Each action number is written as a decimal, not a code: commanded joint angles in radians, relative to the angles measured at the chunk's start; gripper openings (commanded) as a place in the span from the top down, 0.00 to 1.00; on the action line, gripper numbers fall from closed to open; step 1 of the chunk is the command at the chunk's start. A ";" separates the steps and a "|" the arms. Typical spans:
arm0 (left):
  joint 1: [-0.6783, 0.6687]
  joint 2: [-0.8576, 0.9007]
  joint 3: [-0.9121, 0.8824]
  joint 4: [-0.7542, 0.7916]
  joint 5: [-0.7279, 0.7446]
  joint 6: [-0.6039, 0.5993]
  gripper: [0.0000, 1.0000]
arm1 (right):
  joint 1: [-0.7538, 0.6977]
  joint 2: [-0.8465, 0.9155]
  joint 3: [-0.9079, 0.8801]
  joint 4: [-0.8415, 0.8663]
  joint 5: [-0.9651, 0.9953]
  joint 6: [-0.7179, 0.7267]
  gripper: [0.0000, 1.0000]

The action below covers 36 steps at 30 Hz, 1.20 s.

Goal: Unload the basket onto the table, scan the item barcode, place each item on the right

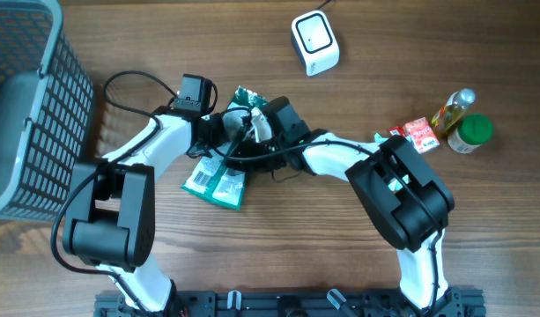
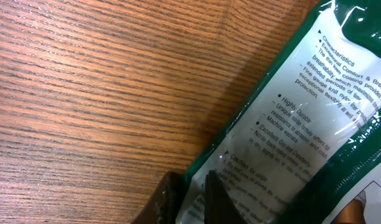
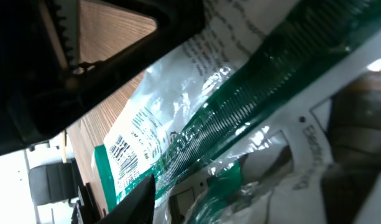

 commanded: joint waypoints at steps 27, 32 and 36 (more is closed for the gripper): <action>-0.004 0.019 -0.011 -0.090 0.010 -0.065 0.92 | -0.117 0.028 -0.013 -0.052 0.146 -0.025 0.49; -0.004 0.019 -0.014 -0.090 0.010 -0.061 0.92 | -0.113 0.028 -0.013 -0.051 0.129 -0.049 0.67; -0.003 0.019 -0.014 -0.085 0.009 -0.061 0.90 | -0.108 0.028 -0.013 -0.047 0.129 -0.067 0.85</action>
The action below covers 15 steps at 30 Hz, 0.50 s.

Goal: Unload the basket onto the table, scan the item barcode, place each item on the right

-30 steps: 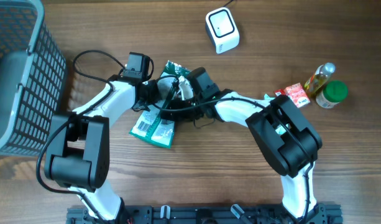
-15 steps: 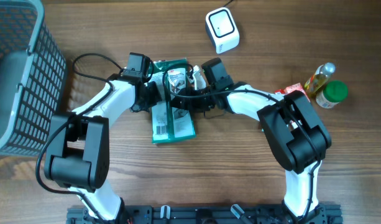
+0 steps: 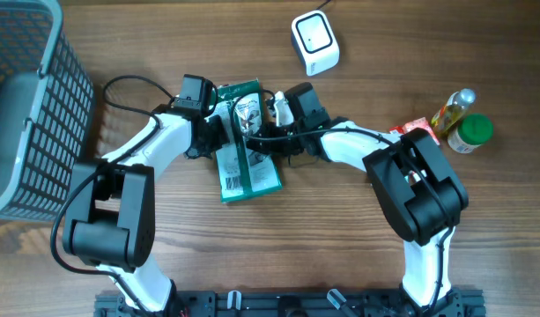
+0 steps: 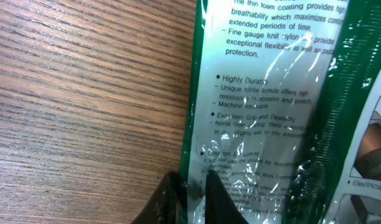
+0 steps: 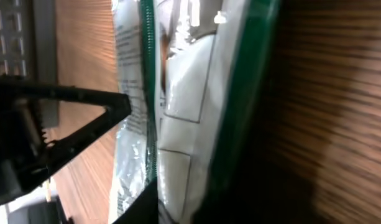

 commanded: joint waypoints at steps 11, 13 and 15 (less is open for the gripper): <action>0.064 -0.045 -0.017 -0.002 0.056 -0.005 0.89 | 0.007 0.042 -0.023 0.004 0.049 -0.094 0.92; 0.085 -0.070 -0.017 -0.005 0.128 -0.005 0.89 | 0.007 0.042 -0.023 0.010 0.044 -0.092 0.90; 0.098 -0.081 -0.017 -0.009 0.203 -0.005 0.89 | 0.007 0.042 -0.023 0.015 0.031 -0.088 0.85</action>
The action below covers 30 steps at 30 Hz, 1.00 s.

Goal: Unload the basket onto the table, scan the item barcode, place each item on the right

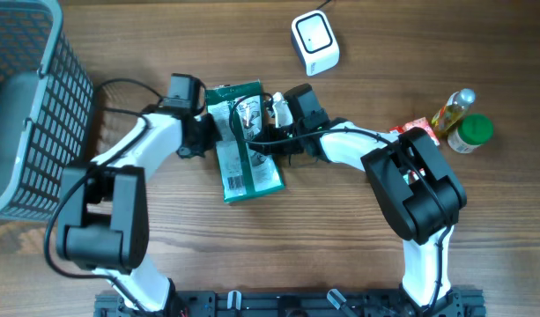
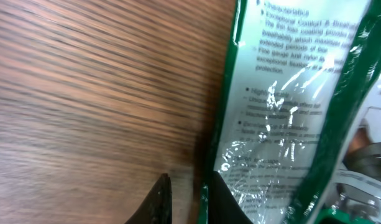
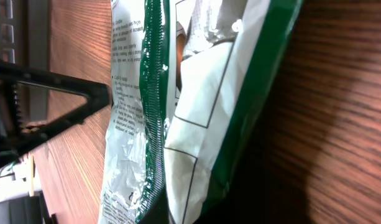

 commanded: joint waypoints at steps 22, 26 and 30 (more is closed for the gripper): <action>-0.025 -0.018 -0.034 -0.167 0.160 -0.006 0.93 | 0.007 0.034 -0.023 -0.013 -0.096 -0.023 0.60; -0.011 -0.018 -0.032 -0.183 0.160 -0.006 0.89 | 0.007 0.034 -0.023 -0.012 -0.096 -0.023 0.59; 0.018 -0.018 -0.032 -0.197 0.160 -0.006 0.89 | 0.007 0.034 -0.023 -0.013 -0.096 -0.023 0.59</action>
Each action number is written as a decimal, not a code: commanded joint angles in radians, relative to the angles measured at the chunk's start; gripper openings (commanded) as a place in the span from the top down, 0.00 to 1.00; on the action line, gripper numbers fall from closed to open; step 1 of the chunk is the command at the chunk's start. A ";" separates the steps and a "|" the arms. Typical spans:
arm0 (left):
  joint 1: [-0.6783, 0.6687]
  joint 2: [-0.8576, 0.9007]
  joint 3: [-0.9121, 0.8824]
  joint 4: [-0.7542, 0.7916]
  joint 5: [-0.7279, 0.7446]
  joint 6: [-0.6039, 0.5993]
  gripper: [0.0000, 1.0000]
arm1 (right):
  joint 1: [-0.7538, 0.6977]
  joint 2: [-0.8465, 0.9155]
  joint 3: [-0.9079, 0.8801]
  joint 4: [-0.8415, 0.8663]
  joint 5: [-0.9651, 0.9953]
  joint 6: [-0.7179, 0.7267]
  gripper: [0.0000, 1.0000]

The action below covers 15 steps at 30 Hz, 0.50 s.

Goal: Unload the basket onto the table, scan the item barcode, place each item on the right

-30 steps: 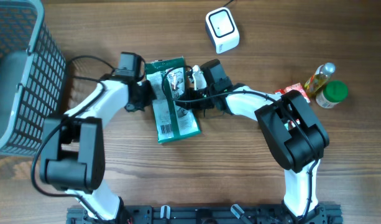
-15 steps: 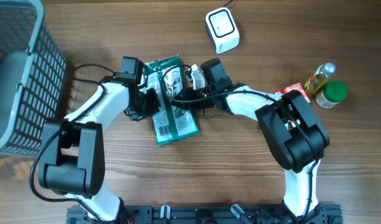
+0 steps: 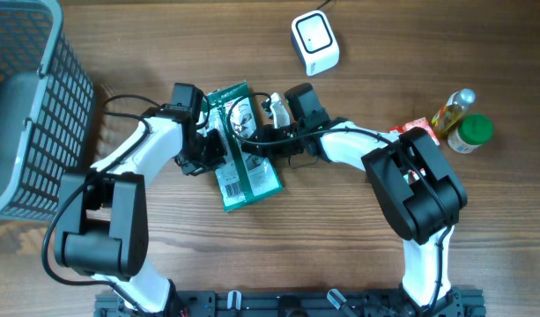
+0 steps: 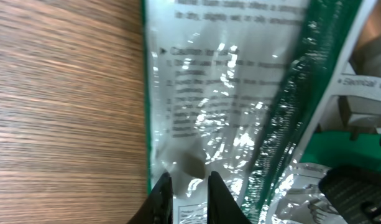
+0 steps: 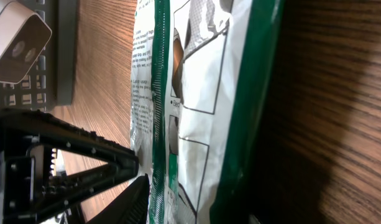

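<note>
A green and white plastic package (image 3: 240,148) lies flat on the wooden table with its printed back up. Its barcode (image 3: 233,186) is at the near end. In the left wrist view the package (image 4: 240,93) fills the frame, and my left gripper (image 4: 189,179) is shut over it just inside its left edge, pinching nothing. From above, the left gripper (image 3: 209,150) sits at the package's left side. My right gripper (image 3: 255,123) is shut on the package's far right edge (image 5: 202,93). The white scanner (image 3: 314,41) stands at the back.
A grey mesh basket (image 3: 27,97) stands at the far left. At the right edge are a yellow bottle (image 3: 453,110), a green-lidded jar (image 3: 470,134) and a red box (image 3: 419,134). The scanner (image 5: 16,40) also shows in the right wrist view.
My left gripper was beside the package's upper left edge and is now over the package, nearer its middle. The package's far end has tilted slightly left. The right gripper still holds it.
At first the package was crumpled and lifted between both grippers. Then it lay stretched out flat, barcode up, with both grippers at its far end. Then the left gripper stood off its left edge. Now the left gripper is over the package.
</note>
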 commanded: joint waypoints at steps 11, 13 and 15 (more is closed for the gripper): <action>0.082 0.010 0.003 -0.062 0.004 -0.003 0.96 | 0.007 0.034 -0.023 -0.019 0.010 -0.017 0.59; 0.070 0.010 0.002 -0.069 0.003 -0.003 0.96 | 0.007 0.034 -0.023 -0.019 0.010 -0.017 0.59; 0.058 0.011 0.002 -0.074 -0.008 -0.003 0.96 | 0.007 0.034 -0.023 -0.020 0.010 -0.016 0.58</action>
